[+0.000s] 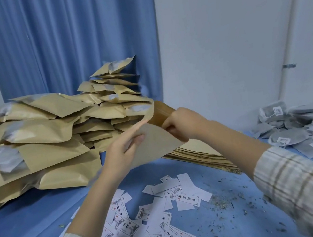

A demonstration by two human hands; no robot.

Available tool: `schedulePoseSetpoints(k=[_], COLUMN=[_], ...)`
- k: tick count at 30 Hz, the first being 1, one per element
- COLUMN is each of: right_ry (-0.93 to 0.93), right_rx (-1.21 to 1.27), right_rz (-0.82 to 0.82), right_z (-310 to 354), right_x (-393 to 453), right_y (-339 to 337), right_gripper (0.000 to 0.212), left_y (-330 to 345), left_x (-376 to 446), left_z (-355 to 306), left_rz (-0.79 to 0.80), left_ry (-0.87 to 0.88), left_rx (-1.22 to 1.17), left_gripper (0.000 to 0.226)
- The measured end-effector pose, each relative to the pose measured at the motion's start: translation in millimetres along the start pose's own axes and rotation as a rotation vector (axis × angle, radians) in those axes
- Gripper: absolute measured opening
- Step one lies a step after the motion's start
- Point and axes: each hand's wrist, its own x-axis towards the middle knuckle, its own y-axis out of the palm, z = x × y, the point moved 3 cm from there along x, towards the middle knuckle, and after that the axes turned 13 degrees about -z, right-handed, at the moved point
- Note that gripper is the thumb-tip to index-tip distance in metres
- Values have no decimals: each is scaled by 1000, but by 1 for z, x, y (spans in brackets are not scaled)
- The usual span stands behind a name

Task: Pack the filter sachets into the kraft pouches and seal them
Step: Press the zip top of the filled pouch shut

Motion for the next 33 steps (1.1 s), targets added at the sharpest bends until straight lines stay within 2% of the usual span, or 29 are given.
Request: schedulePoseSetpoints(k=[2, 4, 5, 7, 9, 10, 13, 15, 16, 18, 19, 20, 23, 26, 30, 33], right_ry=[-40, -5, -12, -28, 36, 71, 128, 102, 65, -7, -5, 27, 67, 129, 217, 215], right_rx=[-26, 197, 256, 341, 467, 504, 441, 354, 317, 309, 330, 365, 380, 448, 559, 553], right_rz=[52, 85, 75, -10, -105, -115, 38, 143, 147, 22, -67, -149, -342, -299, -212, -244], right_z=[6, 5, 3, -3, -7, -11, -14, -10, -10, -11, -13, -19, -41, -56, -65, -65], right_x=[3, 4, 5, 3, -6, -9, -15, -14, -13, -12, -12, -12, -14, -20, -25, -26], right_y=[-8, -23, -35, -62, -90, -98, -109, -110, -111, -116, -120, -123, -124, -117, -101, -93], right_gripper=[20, 15, 23, 32, 27, 36, 47, 53, 55, 43, 32, 31, 54, 46, 53, 53], left_y=[0, 0, -1, -4, -6, -6, 0, 8, 12, 18, 20, 20, 18, 17, 21, 22], left_x=[5, 12, 15, 22, 29, 33, 41, 45, 46, 48, 49, 50, 51, 51, 44, 45], left_z=[-5, -12, -16, -22, -28, -31, -40, -45, -46, -46, -46, -44, -38, -31, -30, -29], left_rz=[-7, -15, -36, -94, -129, -123, -86, -64, -59, -65, -77, -88, -97, -61, 44, -41], left_ry=[-30, -58, -67, -100, -144, -172, -236, -254, -267, -306, -337, -364, -445, -519, -566, -565], left_rx=[-25, -80, -113, -197, -291, -331, -426, -456, -468, -499, -523, -550, -607, -658, -686, -541], left_gripper=[51, 42, 35, 22, 16, 16, 16, 15, 15, 14, 14, 13, 14, 17, 34, 35])
